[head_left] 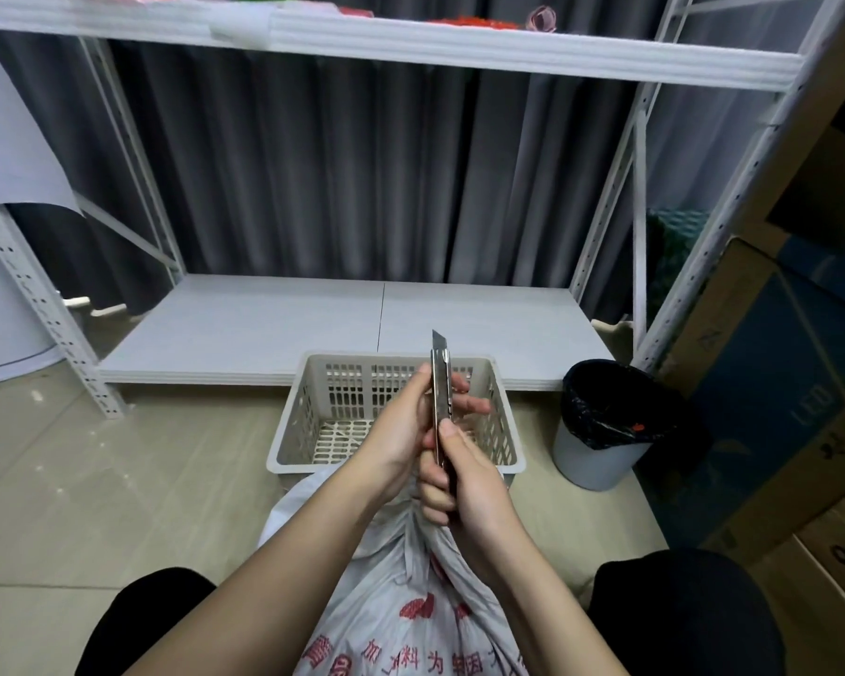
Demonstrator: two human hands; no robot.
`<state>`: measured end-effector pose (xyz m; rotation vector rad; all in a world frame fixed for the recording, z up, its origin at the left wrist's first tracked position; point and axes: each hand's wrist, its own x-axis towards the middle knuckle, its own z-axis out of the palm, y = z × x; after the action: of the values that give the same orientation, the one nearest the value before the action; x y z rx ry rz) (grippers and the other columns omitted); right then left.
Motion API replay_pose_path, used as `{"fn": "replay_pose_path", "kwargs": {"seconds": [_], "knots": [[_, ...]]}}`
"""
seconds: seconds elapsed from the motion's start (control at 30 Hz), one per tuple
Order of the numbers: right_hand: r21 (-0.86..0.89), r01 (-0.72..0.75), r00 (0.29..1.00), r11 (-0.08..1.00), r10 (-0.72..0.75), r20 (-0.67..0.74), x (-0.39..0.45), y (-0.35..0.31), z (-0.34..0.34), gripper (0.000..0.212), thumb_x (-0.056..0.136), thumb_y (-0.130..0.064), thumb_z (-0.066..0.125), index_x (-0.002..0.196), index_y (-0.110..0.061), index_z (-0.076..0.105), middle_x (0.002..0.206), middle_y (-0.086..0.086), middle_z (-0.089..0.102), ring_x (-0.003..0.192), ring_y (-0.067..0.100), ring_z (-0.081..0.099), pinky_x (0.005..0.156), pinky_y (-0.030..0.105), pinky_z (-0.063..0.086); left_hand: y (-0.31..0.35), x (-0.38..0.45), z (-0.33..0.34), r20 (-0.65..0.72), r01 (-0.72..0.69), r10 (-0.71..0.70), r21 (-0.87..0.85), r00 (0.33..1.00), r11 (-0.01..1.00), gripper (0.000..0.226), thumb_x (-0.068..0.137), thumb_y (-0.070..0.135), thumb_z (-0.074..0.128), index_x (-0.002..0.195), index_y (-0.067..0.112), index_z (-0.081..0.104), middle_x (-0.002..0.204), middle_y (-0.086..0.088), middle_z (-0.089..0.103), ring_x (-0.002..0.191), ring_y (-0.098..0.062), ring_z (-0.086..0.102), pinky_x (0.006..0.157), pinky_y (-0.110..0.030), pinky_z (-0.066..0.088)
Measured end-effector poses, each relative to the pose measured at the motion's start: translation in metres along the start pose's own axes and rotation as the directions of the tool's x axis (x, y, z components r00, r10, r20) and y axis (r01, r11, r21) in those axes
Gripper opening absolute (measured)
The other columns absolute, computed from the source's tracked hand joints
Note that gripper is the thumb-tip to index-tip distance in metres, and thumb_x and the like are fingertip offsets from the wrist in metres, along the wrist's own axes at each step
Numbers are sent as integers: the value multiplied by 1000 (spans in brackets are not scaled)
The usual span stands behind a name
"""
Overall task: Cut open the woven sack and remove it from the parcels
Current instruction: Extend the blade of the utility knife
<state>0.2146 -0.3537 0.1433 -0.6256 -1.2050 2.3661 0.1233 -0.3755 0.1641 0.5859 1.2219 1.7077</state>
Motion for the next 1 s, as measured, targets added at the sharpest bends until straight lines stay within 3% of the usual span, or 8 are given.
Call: {"fn": "replay_pose_path", "kwargs": {"seconds": [0.17, 0.43, 0.63, 0.73, 0.8, 0.87, 0.93, 1.0], "knots": [[130, -80, 982, 988, 56, 181, -5, -1, -7, 21, 89, -28, 44, 96, -9, 52, 60, 2, 43, 35, 3, 24, 35, 15, 16, 3, -4, 2, -38, -6, -2, -224, 999, 975, 45, 102, 42, 22, 78, 12, 45, 56, -9, 63, 65, -26, 71, 66, -29, 59], [9, 33, 998, 999, -34, 54, -1, 0, -9, 23, 99, -18, 40, 101, -1, 55, 54, 1, 48, 33, -1, 21, 33, 11, 14, 3, -3, 3, -52, -26, 14, -243, 999, 970, 47, 101, 48, 22, 76, 15, 44, 60, -8, 66, 72, -27, 72, 78, -35, 57], [36, 28, 999, 999, -29, 33, -3, 3, -8, 33, 99, -27, 40, 84, -3, 57, 48, 2, 43, 31, 1, 23, 30, 12, 18, 0, -8, 3, -29, -32, 28, -140, 999, 990, 47, 101, 49, 17, 80, 13, 39, 63, -14, 67, 74, -31, 73, 86, -36, 48], [-7, 37, 999, 999, -36, 14, -4, 5, -7, 35, 97, -30, 41, 77, -5, 55, 43, 2, 41, 32, 5, 27, 34, 15, 21, -1, -11, 3, -30, -41, 38, -114, 999, 993, 48, 100, 50, 18, 80, 12, 40, 65, -17, 67, 75, -33, 72, 73, -32, 51], [-33, 42, 999, 999, -43, -23, -4, 5, -6, 39, 97, -32, 42, 70, -6, 55, 40, 3, 40, 32, 8, 30, 36, 17, 23, -1, -14, 4, -25, -37, 36, -63, 999, 997, 47, 100, 51, 20, 81, 12, 41, 71, -20, 68, 81, -39, 71, 51, -24, 49], [-21, 48, 997, 999, -49, -59, -4, 6, -5, 43, 96, -34, 43, 64, -7, 54, 37, 4, 38, 30, 9, 29, 35, 17, 23, -2, -15, 6, -13, -45, 45, -21, 999, 999, 46, 99, 52, 22, 83, 13, 42, 75, -20, 69, 84, -40, 70, 50, -21, 46], [-36, 56, 996, 998, -58, -71, -4, 7, -4, 45, 94, -39, 44, 61, -9, 53, 36, 3, 36, 30, 9, 28, 35, 18, 22, -2, -17, 7, -28, -38, 38, -15, 999, 999, 45, 100, 48, 21, 83, 11, 41, 73, -19, 68, 68, -31, 71, 44, -18, 48], [-77, 48, 994, 996, -55, -89, -3, 7, -5, 48, 89, -46, 45, 56, -12, 53, 35, 2, 35, 30, 9, 28, 35, 19, 20, -2, -17, 7, -14, -40, 41, 72, 999, 997, 45, 99, 50, 22, 85, 12, 41, 71, -13, 69, 60, -28, 64, 30, -14, 33]]}}
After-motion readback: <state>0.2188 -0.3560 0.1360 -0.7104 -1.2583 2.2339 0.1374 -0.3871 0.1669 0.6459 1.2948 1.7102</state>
